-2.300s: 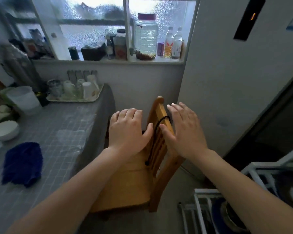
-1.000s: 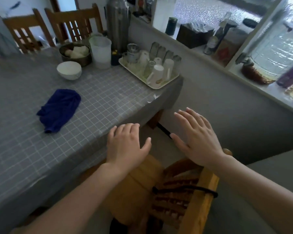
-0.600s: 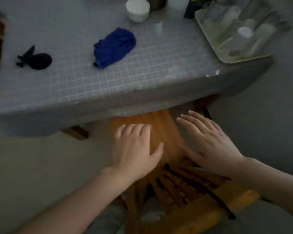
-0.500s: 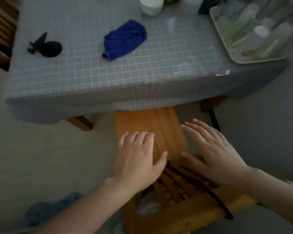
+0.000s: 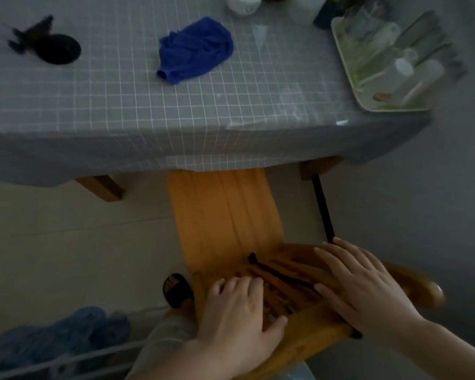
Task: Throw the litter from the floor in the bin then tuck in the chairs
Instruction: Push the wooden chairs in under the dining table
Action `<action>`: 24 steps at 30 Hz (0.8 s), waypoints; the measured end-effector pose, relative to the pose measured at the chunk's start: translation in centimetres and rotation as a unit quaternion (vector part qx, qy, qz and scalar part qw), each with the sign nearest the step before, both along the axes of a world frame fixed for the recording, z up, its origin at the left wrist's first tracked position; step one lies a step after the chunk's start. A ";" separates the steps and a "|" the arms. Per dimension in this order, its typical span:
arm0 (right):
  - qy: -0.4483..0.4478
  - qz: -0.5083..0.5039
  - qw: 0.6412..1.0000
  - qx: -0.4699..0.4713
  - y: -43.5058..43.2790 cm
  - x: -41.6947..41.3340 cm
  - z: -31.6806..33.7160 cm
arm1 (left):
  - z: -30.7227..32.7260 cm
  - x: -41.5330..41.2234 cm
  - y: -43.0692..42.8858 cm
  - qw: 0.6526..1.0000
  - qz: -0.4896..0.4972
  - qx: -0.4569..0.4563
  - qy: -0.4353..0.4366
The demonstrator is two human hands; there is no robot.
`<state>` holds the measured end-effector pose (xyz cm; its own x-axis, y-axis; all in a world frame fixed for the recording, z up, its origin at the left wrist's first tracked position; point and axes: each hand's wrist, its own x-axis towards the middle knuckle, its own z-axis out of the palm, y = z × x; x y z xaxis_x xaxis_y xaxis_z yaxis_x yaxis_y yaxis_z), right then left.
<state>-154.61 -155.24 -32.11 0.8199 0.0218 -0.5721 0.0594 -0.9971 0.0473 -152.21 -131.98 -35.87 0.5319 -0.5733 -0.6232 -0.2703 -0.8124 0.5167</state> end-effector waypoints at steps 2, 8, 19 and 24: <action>0.007 0.010 1.000 0.007 0.0 0.0 -0.3 | -0.2 -0.2 0.2 1.000 0.004 0.002 0.000; 0.019 0.057 0.997 0.042 -0.9 0.6 -0.9 | 0.7 -0.6 -1.2 0.997 0.020 0.042 0.065; 0.058 0.131 0.979 0.148 -3.8 1.3 -1.6 | 0.8 -2.6 -4.6 0.968 0.139 0.169 0.122; 0.045 0.088 0.975 0.199 -4.1 1.0 -2.5 | 0.8 -4.6 -6.7 0.959 0.198 0.198 0.054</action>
<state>-153.61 -159.37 -34.62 0.7301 0.3926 -0.5593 0.2170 -0.9093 -0.3550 -156.79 -138.64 -35.09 0.5795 -0.0471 -0.8136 0.1366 -0.9786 0.1539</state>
